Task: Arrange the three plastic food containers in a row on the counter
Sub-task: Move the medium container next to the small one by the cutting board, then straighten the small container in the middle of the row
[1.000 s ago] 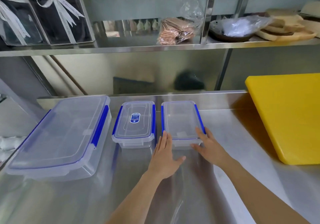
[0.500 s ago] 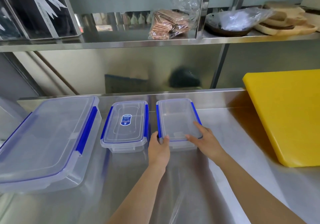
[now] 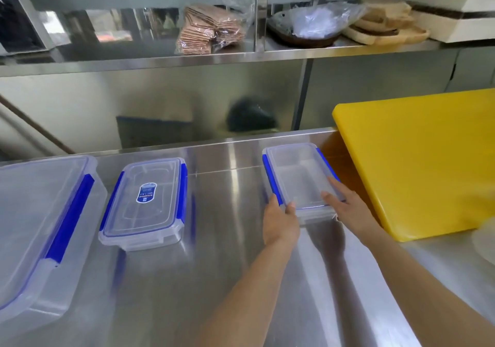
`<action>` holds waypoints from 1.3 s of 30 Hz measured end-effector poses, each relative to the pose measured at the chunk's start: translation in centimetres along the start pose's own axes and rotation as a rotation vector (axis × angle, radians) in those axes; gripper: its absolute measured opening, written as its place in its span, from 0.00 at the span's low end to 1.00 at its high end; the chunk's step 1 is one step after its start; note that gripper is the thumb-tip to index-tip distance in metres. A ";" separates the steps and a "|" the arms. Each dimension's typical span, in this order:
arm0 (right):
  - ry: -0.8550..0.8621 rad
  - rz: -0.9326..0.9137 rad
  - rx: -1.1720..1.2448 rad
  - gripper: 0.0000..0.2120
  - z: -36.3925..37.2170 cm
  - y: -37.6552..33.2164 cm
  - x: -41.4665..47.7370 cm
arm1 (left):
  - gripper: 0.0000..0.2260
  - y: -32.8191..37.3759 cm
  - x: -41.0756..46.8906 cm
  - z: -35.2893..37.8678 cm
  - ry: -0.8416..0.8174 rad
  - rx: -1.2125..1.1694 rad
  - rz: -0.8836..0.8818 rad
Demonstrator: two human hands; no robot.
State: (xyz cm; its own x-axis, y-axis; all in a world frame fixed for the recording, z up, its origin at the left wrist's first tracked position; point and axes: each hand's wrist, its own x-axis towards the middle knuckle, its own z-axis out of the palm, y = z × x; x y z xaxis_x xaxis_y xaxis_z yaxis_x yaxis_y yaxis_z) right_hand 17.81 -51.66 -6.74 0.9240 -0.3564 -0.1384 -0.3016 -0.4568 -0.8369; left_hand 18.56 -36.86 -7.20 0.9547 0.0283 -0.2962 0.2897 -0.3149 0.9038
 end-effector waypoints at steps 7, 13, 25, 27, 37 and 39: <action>0.165 0.026 -0.347 0.28 0.9 -1.3 -0.5 | 0.26 0.2 -0.6 -3.4 -0.068 0.079 0.096; 0.344 -0.270 -0.447 0.23 5.7 -7.0 -2.8 | 0.20 0.6 -0.1 -15.8 0.408 0.179 0.242; -0.443 -0.195 0.018 0.26 21.3 -14.9 -6.6 | 0.28 -6.7 1.7 -28.6 0.356 0.155 -0.079; -0.461 -0.200 -0.015 0.28 22.5 -14.7 -6.8 | 0.24 -7.4 1.4 -28.3 0.323 0.077 -0.065; -0.404 -0.174 0.009 0.25 18.9 -11.7 -4.9 | 0.26 -6.4 2.2 -23.3 0.214 0.048 -0.039; -0.393 -0.174 0.016 0.24 18.7 -11.3 -4.4 | 0.28 -6.6 2.4 -22.7 0.231 0.073 -0.057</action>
State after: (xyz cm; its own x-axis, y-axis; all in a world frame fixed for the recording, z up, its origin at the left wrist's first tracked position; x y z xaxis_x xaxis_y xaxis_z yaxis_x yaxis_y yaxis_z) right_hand 21.54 -29.66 -6.55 0.9811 0.0641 -0.1826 -0.1320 -0.4687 -0.8735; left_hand 20.51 -13.12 -6.87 0.9294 0.2619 -0.2599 0.3460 -0.3741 0.8604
